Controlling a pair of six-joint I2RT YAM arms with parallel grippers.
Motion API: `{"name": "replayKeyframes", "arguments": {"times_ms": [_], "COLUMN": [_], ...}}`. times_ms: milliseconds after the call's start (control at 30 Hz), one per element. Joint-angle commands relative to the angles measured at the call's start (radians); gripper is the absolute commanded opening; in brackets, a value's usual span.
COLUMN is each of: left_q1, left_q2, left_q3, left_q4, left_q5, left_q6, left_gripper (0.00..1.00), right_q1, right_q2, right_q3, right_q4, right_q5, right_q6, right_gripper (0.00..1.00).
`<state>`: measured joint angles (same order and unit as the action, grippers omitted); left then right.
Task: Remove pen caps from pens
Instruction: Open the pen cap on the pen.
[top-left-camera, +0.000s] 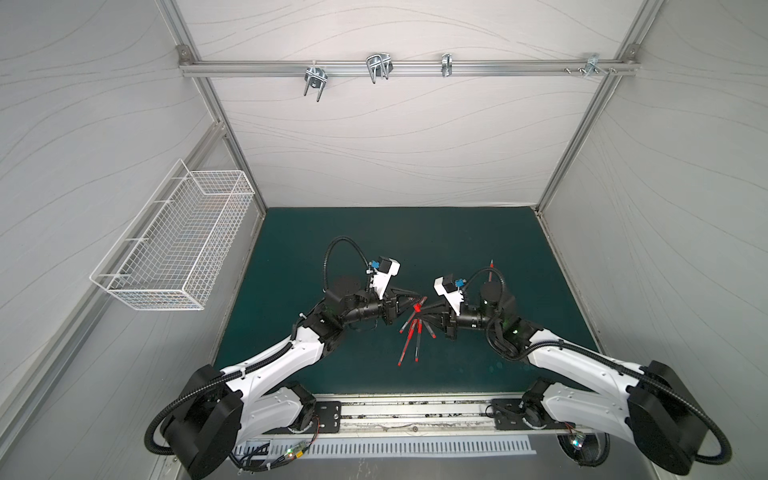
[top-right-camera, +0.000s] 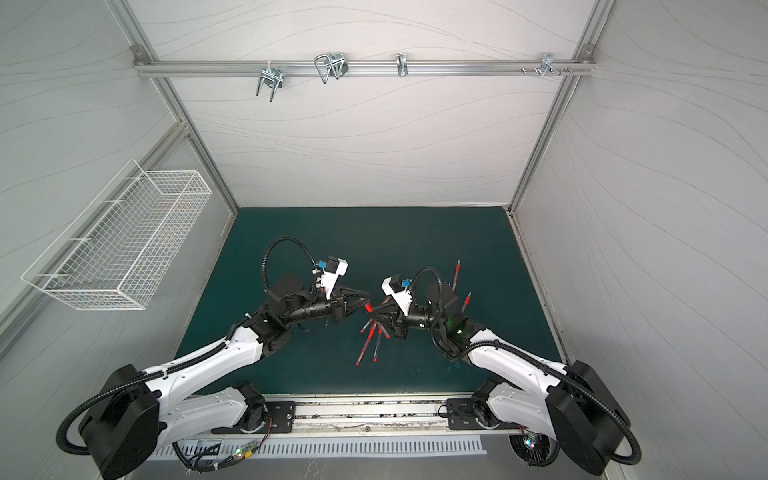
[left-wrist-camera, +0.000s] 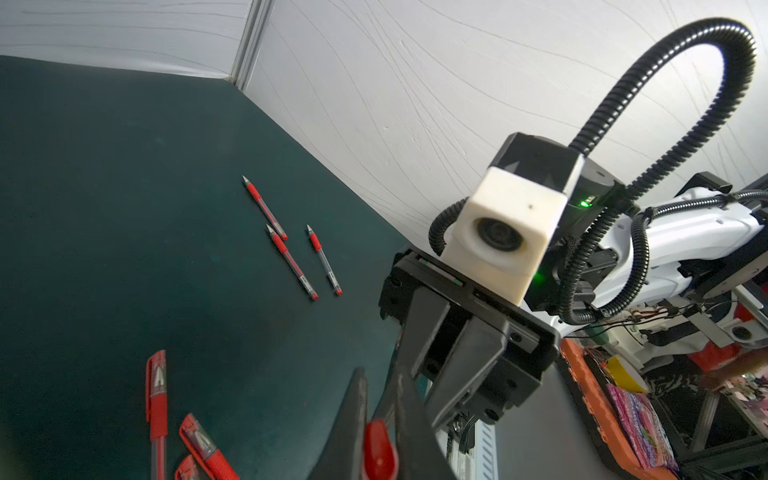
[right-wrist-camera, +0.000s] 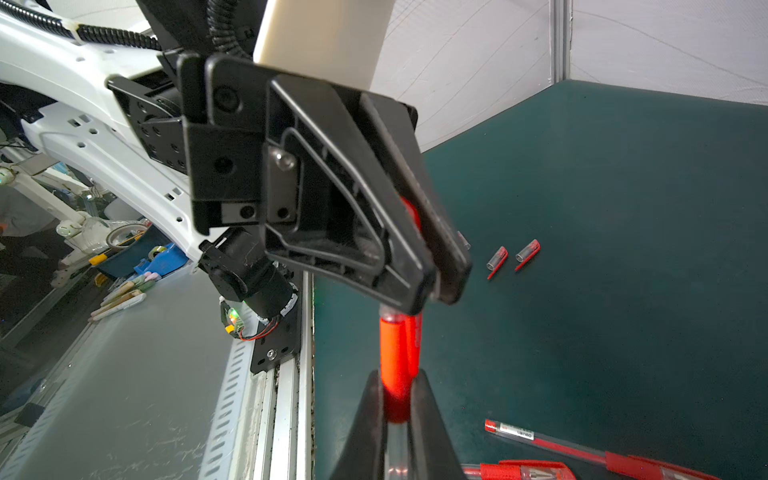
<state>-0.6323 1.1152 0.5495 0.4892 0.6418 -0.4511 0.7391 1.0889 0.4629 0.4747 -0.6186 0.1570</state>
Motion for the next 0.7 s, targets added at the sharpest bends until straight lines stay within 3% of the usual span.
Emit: {"name": "replayKeyframes", "arguments": {"times_ms": [0, 67, 200, 367, 533, 600, 667], "left_q1": [-0.003, -0.004, -0.004, -0.003, -0.003, -0.004, -0.004], "left_q2": [-0.001, -0.002, -0.016, -0.053, -0.079, -0.086, -0.094], "left_q3": [0.043, 0.043, 0.039, 0.039, 0.022, 0.017, 0.011], "left_q4": [0.033, 0.034, 0.018, -0.057, -0.057, -0.057, -0.055], "left_q5": [0.012, 0.009, -0.04, -0.178, -0.234, -0.241, -0.255], "left_q6": [0.009, 0.008, 0.002, 0.018, 0.01, 0.003, -0.001], "left_gripper": [0.07, 0.0, 0.0, 0.0, 0.0, 0.0, 0.0], "right_q1": [0.0, 0.0, 0.035, 0.249, 0.388, 0.423, 0.443], "right_q2": [-0.015, -0.02, -0.044, -0.084, -0.042, -0.017, 0.007], "right_q3": [-0.009, -0.01, -0.009, 0.018, 0.036, 0.046, 0.072], "right_q4": [0.036, 0.032, -0.002, -0.119, -0.106, -0.101, -0.126], "right_q5": [0.005, 0.011, 0.097, 0.533, 0.89, 0.991, 1.008], "right_q6": [-0.011, -0.012, -0.047, -0.209, -0.262, -0.276, -0.29], "right_gripper": [0.0, 0.0, 0.0, 0.0, 0.0, 0.0, 0.0]}}
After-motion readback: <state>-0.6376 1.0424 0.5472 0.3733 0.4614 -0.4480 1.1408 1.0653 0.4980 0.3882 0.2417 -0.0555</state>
